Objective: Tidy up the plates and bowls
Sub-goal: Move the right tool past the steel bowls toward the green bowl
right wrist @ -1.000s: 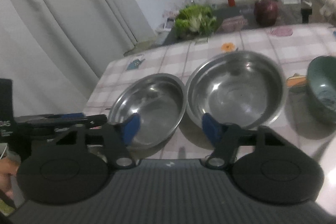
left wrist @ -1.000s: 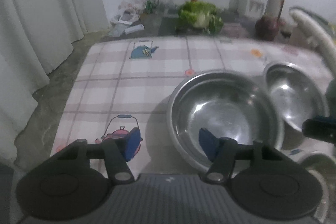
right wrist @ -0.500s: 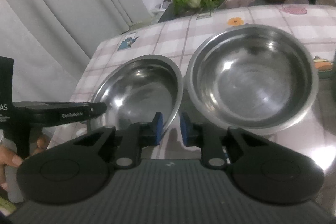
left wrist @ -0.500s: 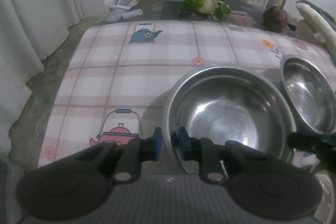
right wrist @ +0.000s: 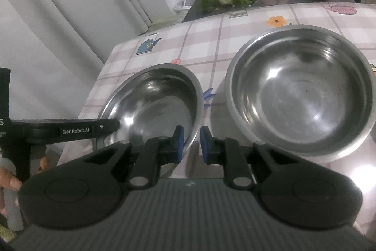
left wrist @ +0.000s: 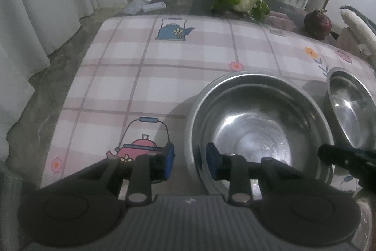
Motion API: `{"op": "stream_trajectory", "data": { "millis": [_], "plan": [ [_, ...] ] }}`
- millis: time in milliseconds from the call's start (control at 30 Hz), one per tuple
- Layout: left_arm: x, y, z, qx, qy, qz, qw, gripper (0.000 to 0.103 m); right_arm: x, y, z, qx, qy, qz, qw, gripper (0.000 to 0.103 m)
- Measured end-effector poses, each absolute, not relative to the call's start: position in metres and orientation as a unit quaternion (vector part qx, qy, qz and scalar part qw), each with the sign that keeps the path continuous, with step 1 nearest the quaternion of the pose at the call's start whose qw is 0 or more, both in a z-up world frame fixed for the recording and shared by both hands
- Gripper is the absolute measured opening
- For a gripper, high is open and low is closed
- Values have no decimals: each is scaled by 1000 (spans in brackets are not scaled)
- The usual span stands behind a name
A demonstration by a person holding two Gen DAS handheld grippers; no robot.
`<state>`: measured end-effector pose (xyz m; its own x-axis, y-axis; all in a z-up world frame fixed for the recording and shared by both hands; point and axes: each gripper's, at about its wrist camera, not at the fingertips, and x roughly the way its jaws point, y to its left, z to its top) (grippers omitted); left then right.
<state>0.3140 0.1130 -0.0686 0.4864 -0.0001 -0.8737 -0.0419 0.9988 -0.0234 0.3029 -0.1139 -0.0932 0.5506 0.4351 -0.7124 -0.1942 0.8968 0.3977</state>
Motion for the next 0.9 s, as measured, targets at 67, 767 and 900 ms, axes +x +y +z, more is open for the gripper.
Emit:
{"op": "stream_trajectory", "data": {
  "millis": [67,767,900],
  "plan": [
    [316,112,-71,-23,510,10,860,31,304,-112,-94,134,437,179,871,13],
    [309,105,-49,-10,494,23,869,23,308,-111,-76,126,424,184,878,13],
    [304,102,-41,-7,488,25,872,23,305,-113,-68,125,418,188,880,13]
  ]
}}
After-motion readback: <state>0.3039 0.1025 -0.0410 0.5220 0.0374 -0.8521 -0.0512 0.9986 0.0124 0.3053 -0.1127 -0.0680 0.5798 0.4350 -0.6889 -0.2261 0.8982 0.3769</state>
